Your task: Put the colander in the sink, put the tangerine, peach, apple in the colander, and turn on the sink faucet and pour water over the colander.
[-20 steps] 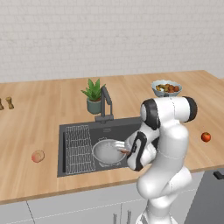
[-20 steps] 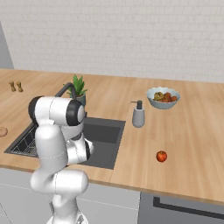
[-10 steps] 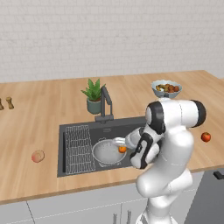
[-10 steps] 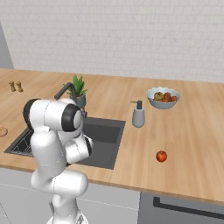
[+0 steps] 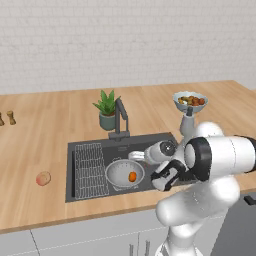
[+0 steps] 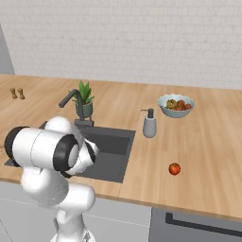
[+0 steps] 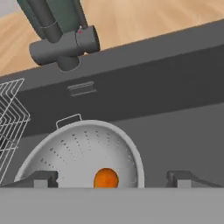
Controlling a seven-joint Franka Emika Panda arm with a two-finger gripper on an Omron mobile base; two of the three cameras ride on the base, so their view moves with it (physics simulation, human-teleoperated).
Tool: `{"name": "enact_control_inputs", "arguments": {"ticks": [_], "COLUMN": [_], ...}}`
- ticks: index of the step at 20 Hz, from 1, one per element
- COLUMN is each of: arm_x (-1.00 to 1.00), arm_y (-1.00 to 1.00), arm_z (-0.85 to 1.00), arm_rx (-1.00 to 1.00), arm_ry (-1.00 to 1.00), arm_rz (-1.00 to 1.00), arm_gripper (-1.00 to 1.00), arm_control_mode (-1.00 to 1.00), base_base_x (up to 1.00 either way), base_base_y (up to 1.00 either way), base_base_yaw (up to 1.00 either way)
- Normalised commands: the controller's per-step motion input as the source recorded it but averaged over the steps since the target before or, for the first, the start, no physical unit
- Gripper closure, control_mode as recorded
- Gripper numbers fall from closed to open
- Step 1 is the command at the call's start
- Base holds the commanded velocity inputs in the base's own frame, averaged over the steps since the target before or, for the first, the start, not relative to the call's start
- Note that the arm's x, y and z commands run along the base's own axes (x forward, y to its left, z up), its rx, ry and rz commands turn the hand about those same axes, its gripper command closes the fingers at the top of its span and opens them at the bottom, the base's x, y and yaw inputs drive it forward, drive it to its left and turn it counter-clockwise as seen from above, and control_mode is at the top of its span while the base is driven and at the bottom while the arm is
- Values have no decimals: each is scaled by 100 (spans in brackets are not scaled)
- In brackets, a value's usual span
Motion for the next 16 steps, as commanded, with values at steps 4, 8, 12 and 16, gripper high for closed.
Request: {"name": "enact_control_inputs", "arguments": {"ticks": [4, 8, 12, 16], "arm_x": [-66, -56, -80, -99], "arm_y": [-74, -65, -89, -98], "arm_z": [59, 97, 79, 66], "arm_rx": [-15, -10, -6, 0], "arm_ry": [1, 11, 17, 19], "arm_rz": [-25, -29, -26, -19], "arm_gripper": [-100, -100, -100, -100], "arm_control_mode": [-100, -100, -100, -100], "base_base_x": [0, 0, 0, 0], "base_base_y": [0, 0, 0, 0], "base_base_yaw": [0, 0, 0, 0]}}
